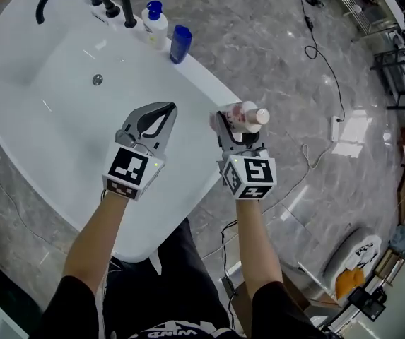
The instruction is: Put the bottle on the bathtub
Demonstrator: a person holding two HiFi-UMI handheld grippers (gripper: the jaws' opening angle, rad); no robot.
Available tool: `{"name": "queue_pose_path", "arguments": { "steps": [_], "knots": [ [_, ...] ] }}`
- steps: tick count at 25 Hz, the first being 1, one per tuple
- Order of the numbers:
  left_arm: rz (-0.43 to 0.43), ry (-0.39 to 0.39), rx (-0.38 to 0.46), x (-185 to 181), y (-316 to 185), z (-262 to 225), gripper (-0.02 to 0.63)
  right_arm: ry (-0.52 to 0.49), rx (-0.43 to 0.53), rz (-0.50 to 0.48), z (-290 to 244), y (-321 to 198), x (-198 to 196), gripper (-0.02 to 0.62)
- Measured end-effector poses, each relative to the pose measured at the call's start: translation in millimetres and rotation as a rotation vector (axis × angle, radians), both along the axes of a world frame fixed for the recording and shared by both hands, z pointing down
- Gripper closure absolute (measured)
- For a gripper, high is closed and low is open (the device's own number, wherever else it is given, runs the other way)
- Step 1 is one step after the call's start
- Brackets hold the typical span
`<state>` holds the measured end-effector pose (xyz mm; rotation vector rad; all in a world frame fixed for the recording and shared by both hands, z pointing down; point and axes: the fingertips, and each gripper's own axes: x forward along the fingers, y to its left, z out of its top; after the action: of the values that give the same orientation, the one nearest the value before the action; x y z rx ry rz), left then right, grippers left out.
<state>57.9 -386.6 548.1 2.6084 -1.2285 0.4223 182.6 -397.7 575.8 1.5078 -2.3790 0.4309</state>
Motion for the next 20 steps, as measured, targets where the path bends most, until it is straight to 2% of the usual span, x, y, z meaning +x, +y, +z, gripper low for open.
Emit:
{"name": "queue_pose_path", "arguments": {
  "steps": [9, 15, 20],
  "knots": [
    [-0.037, 0.014, -0.038, 6.5, -36.0, 56.3, 0.598, 0.055, 0.009, -0.028, 50.6, -70.8, -0.9, 0.348],
    [-0.044, -0.001, -0.053, 1.3, -50.6, 74.4, 0.598, 0.064, 0.003, -0.035, 75.2, -91.7, -9.8, 0.348],
    [-0.059, 0.029, -0.062, 3.9, -55.4, 77.9, 0.598, 0.075, 0.015, -0.048, 84.0, -100.6, -12.5, 0.348]
  ]
}}
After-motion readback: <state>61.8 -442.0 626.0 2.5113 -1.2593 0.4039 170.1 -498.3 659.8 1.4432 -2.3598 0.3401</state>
